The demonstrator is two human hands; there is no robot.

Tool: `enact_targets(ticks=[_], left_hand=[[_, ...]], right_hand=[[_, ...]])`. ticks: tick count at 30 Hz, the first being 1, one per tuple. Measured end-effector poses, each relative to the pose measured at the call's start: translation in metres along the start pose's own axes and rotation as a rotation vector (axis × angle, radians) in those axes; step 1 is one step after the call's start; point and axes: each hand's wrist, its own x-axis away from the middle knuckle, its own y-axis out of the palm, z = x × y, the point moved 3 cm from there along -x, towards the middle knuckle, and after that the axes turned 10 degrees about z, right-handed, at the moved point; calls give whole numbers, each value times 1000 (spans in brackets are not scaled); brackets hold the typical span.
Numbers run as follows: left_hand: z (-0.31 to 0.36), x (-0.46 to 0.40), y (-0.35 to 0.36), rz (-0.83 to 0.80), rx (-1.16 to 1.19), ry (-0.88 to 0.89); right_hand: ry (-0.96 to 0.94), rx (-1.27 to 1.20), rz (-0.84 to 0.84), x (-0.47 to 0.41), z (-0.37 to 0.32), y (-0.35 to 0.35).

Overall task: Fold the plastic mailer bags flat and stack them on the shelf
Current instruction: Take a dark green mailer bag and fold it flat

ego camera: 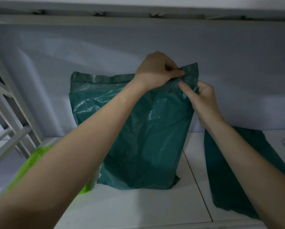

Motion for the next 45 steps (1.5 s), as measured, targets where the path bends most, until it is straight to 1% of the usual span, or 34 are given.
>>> enact_targets(ticks=[11,15,17,19,20,24,28,32,34,38,45], left_hand=[[2,1,-5,38,-37,1],[5,5,-5,-63,14,-18],[7,6,-6,-83,37,-2],[10,5,-9,-71,29,24],[11,5,-9,-67,15,42],[13,7,-9,-52,-11,95],[9,10,-23,1,37,35],[-1,15,-33,-135,-25,17],[-4,16,-31,-164,-81,40],[-6,14,-27,-113,-88,42],[-11,13,-21,-44,-135,45]], right_hand=[[52,47,-91,7,-8,-6],[64,64,-79,10,-9,-8],[123,7,-72,11,-9,-7],[219,-130,-89,14,-10,-4],[237,-167,-104,15,-12,-4],[170,-121,-135,18,-18,-1],[157,-126,-96,15,-20,-2],[133,-135,-71,15,-20,-2],[134,-143,-87,15,-21,1],[120,-115,-144,15,-21,6],[123,-88,-161,12,-15,12]])
